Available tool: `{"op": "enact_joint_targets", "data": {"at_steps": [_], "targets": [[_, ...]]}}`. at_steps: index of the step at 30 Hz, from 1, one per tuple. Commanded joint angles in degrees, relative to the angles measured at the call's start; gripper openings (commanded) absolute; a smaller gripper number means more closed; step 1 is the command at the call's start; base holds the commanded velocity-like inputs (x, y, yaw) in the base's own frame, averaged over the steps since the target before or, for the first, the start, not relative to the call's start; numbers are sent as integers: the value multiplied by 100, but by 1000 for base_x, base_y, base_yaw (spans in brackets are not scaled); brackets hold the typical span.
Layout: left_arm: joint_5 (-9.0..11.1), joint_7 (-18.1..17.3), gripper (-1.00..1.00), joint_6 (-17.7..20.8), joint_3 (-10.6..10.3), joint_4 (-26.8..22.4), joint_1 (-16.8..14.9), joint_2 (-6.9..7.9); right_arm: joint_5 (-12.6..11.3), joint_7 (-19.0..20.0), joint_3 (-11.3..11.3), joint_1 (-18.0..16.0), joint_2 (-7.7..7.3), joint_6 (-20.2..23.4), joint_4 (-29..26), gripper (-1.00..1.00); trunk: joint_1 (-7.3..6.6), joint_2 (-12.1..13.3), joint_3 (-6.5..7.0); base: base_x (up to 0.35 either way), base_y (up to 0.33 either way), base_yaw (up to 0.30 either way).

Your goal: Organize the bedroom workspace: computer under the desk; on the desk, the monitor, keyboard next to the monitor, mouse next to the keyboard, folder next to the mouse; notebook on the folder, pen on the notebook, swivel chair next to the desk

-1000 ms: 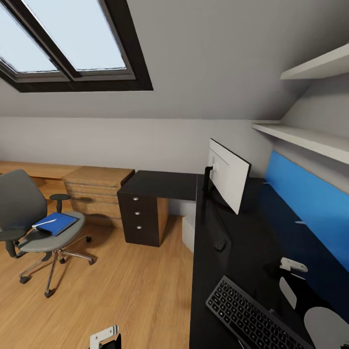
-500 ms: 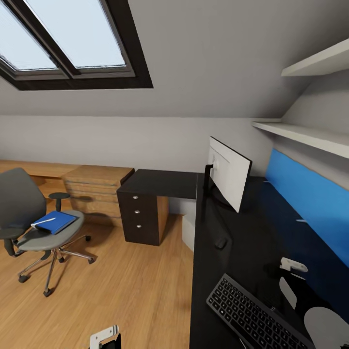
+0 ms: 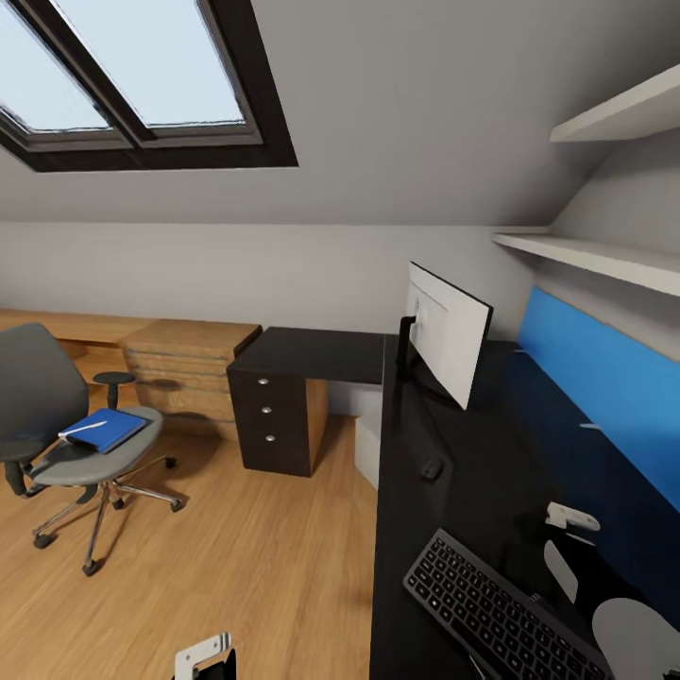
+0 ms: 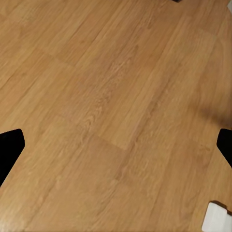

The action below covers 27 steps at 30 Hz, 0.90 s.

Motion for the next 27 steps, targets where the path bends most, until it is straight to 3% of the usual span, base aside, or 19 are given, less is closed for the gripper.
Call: {"op": "enact_joint_targets", "data": {"at_steps": [1, 22, 27], "targets": [[60, 5, 100, -16, 3, -5, -3, 2, -63, -22, 5, -2, 0, 27, -14, 100, 23, -46, -25, 0, 0, 0], [60, 5, 100, -16, 3, -18, -3, 29, -74, -14, -9, -2, 17, 54, -33, 100, 484, -888, -402, 0, 0, 0], [51, 1, 100, -16, 3, -5, -3, 29, -74, -14, -9, -2, 17, 54, -33, 100, 484, -888, -402, 0, 0, 0]]}}
